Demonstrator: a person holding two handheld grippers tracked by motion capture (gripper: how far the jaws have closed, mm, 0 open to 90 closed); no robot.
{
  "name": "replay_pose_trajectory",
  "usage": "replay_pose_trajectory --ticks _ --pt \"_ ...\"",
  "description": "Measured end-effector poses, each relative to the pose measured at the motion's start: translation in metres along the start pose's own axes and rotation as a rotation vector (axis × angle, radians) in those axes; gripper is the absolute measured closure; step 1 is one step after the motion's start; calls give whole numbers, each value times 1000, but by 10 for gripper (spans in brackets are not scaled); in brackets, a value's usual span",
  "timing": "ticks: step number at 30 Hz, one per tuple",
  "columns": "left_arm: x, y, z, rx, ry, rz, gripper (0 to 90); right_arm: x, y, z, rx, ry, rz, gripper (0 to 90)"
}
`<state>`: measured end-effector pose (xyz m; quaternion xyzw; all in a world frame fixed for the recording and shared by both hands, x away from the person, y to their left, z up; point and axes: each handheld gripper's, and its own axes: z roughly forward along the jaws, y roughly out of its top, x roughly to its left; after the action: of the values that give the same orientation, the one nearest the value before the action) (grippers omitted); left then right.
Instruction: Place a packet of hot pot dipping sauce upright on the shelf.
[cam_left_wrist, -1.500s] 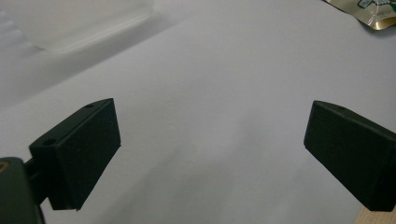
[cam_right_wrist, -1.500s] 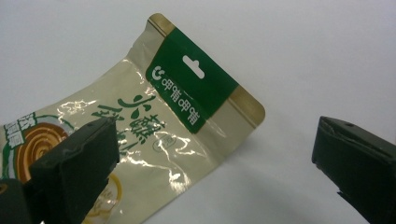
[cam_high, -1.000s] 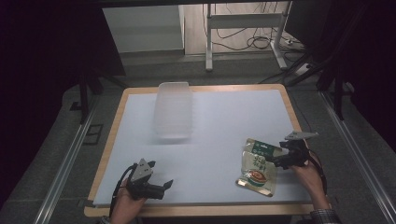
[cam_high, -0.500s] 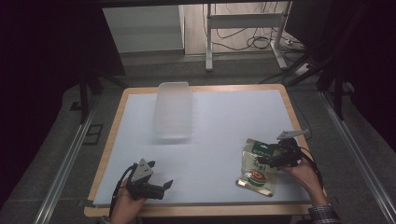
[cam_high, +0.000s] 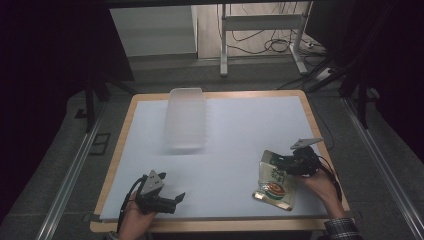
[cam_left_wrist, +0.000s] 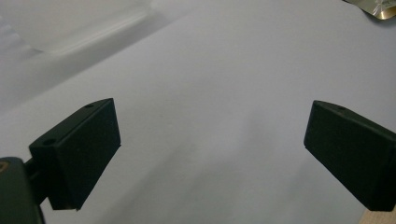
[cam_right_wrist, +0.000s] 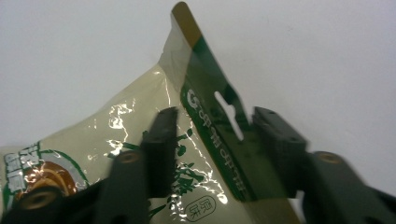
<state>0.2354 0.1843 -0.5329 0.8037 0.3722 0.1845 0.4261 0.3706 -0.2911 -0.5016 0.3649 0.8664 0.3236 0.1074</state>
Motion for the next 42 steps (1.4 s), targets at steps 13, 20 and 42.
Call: replay_pose_trajectory --ticks 13,20,42 --pt "1 -1 0 6 4 -1 38 0 9 0 50 -10 -25 888" --pt "1 -1 0 9 5 -3 38 4 13 -8 33 1 -43 882" --pt "1 -2 0 5 20 10 31 30 35 -60 -91 38 -65 889"
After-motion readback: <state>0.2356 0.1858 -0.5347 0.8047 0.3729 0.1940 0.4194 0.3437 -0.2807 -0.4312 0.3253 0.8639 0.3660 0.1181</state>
